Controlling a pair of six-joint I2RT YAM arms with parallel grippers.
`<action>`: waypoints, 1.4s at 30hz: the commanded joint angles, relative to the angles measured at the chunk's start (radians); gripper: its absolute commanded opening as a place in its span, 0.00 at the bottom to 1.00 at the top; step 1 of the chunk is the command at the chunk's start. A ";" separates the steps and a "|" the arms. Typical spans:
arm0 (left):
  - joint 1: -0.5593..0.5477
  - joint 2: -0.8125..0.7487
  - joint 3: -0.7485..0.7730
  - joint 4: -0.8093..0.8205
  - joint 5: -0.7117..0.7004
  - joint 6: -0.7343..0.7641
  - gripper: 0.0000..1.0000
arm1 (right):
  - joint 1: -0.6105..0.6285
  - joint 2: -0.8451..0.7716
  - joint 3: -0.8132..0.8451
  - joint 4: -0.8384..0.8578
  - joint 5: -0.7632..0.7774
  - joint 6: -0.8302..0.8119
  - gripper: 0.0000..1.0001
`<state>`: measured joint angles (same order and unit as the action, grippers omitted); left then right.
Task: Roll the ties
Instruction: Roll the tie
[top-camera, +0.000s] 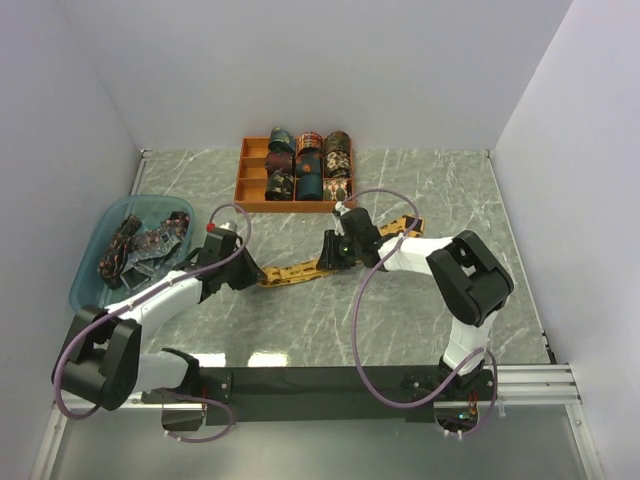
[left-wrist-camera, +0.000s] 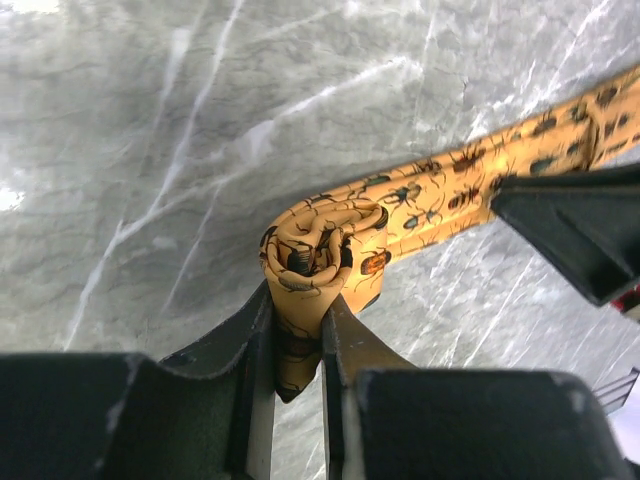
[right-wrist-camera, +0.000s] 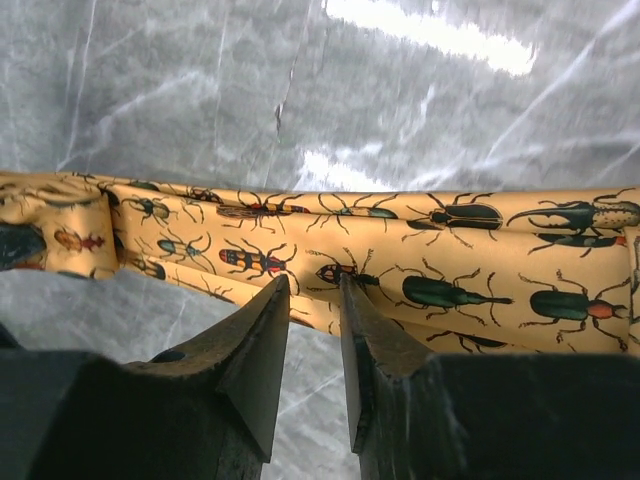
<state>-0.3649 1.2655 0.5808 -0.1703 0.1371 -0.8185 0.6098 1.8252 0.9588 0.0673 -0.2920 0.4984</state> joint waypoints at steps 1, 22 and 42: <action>0.000 -0.044 -0.018 0.003 -0.083 -0.077 0.03 | 0.001 -0.010 -0.061 -0.089 0.030 0.035 0.34; -0.213 0.169 0.295 -0.394 -0.530 0.048 0.01 | 0.005 -0.153 -0.032 -0.103 0.063 0.006 0.45; -0.350 0.547 0.648 -0.751 -0.918 0.088 0.01 | -0.087 -0.391 -0.203 -0.138 0.232 -0.046 0.60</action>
<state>-0.6945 1.7599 1.1625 -0.8379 -0.6792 -0.7330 0.5373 1.4860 0.7692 -0.0807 -0.0891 0.4694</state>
